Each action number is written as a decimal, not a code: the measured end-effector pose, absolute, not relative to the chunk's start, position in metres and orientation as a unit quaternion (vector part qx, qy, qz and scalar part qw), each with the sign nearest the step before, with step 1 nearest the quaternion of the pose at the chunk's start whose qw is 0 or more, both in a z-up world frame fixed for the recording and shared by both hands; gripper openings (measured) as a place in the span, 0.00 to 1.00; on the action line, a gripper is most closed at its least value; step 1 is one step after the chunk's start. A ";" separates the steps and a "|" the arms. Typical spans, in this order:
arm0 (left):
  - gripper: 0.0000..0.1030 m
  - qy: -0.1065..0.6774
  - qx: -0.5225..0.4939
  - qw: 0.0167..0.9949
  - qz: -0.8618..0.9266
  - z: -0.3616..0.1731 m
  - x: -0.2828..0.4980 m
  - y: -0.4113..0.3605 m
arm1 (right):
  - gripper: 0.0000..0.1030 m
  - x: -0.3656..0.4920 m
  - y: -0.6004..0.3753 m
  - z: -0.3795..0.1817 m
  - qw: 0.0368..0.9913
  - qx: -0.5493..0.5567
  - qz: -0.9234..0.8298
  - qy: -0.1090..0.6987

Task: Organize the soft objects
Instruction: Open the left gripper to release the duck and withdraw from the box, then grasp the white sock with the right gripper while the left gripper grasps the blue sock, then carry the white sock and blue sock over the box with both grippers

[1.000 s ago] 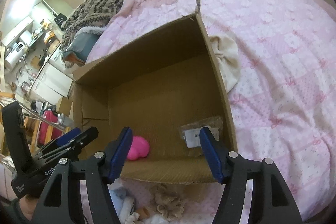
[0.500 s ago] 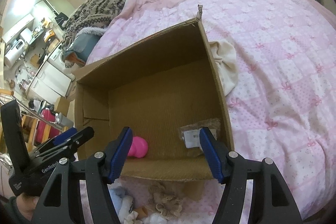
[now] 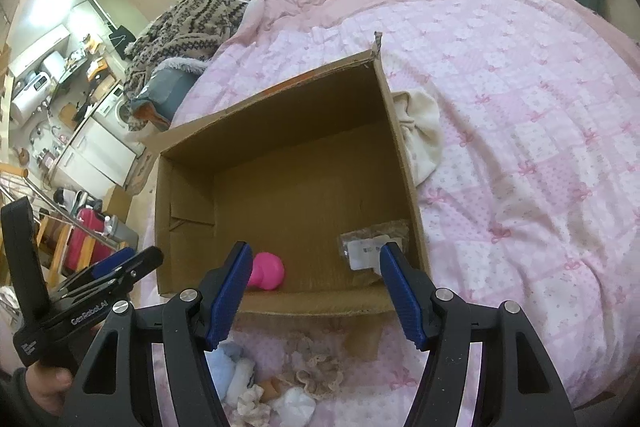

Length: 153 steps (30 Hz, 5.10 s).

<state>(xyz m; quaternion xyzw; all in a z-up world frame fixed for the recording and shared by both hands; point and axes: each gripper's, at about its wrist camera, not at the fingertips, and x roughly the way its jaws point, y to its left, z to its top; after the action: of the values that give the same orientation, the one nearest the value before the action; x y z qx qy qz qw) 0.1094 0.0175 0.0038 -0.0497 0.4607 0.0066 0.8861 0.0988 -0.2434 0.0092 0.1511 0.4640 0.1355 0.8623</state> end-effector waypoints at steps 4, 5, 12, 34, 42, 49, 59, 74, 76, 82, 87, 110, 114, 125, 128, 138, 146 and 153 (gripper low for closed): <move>0.67 0.462 -0.053 0.885 0.010 0.007 0.096 0.022 | 0.68 0.088 -0.246 0.011 0.861 0.161 0.135 0.464; 0.67 0.462 -0.053 0.885 0.010 0.008 0.093 0.022 | 0.68 0.086 -0.246 0.010 0.860 0.162 0.135 0.465; 0.67 0.477 -0.067 0.876 0.020 0.002 0.066 0.029 | 0.68 0.065 -0.239 0.010 0.855 0.159 0.145 0.472; 0.67 0.517 -0.110 0.846 0.076 -0.030 0.037 0.055 | 0.68 0.026 -0.222 -0.037 0.785 0.177 0.158 0.573; 0.67 0.529 -0.123 0.836 0.079 -0.040 0.041 0.058 | 0.68 0.031 -0.209 -0.075 0.715 0.211 0.193 0.638; 0.67 0.527 -0.113 0.840 0.072 -0.039 0.042 0.051 | 0.52 0.041 -0.192 -0.106 0.684 0.193 0.176 0.682; 0.67 0.557 -0.108 0.822 0.051 -0.053 0.045 0.043 | 0.27 0.031 -0.195 -0.081 0.718 0.171 0.188 0.648; 0.68 0.644 -0.129 0.753 -0.035 -0.109 0.064 0.001 | 0.27 0.023 -0.236 -0.041 0.771 0.245 0.181 0.560; 0.68 0.648 -0.154 0.745 -0.040 -0.112 0.064 0.003 | 0.27 0.024 -0.232 -0.042 0.769 0.247 0.181 0.561; 0.68 0.664 -0.167 0.725 -0.073 -0.117 0.061 -0.008 | 0.27 0.027 -0.237 -0.040 0.768 0.250 0.178 0.561; 0.32 0.681 -0.184 0.702 -0.096 -0.123 0.061 -0.014 | 0.27 0.028 -0.238 -0.041 0.768 0.251 0.174 0.562; 0.27 0.601 -0.132 0.788 0.027 -0.074 0.045 0.036 | 0.27 0.031 -0.231 -0.042 0.773 0.234 0.174 0.563; 0.27 0.585 -0.130 0.800 0.034 -0.064 0.039 0.042 | 0.27 0.031 -0.230 -0.040 0.775 0.235 0.178 0.559; 0.27 0.517 -0.116 0.847 0.057 -0.020 0.032 0.045 | 0.27 0.027 -0.234 -0.025 0.782 0.253 0.205 0.531; 0.27 0.497 -0.114 0.858 0.059 -0.005 0.035 0.046 | 0.27 0.030 -0.237 -0.018 0.781 0.263 0.212 0.525; 0.27 0.443 -0.087 0.892 0.041 0.046 0.060 0.043 | 0.27 0.055 -0.236 0.030 0.810 0.243 0.237 0.479; 0.27 0.423 -0.066 0.903 0.036 0.062 0.087 0.035 | 0.27 0.084 -0.235 0.046 0.829 0.223 0.241 0.452; 0.27 0.426 -0.050 0.903 0.026 0.054 0.110 0.023 | 0.27 0.106 -0.242 0.036 0.835 0.226 0.228 0.446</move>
<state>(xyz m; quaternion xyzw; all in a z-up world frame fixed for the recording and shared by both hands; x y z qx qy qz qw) 0.1102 0.0227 0.0543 -0.0500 0.4261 0.0262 0.9029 0.1056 -0.2422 0.0360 0.2255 0.4463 0.2285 0.8353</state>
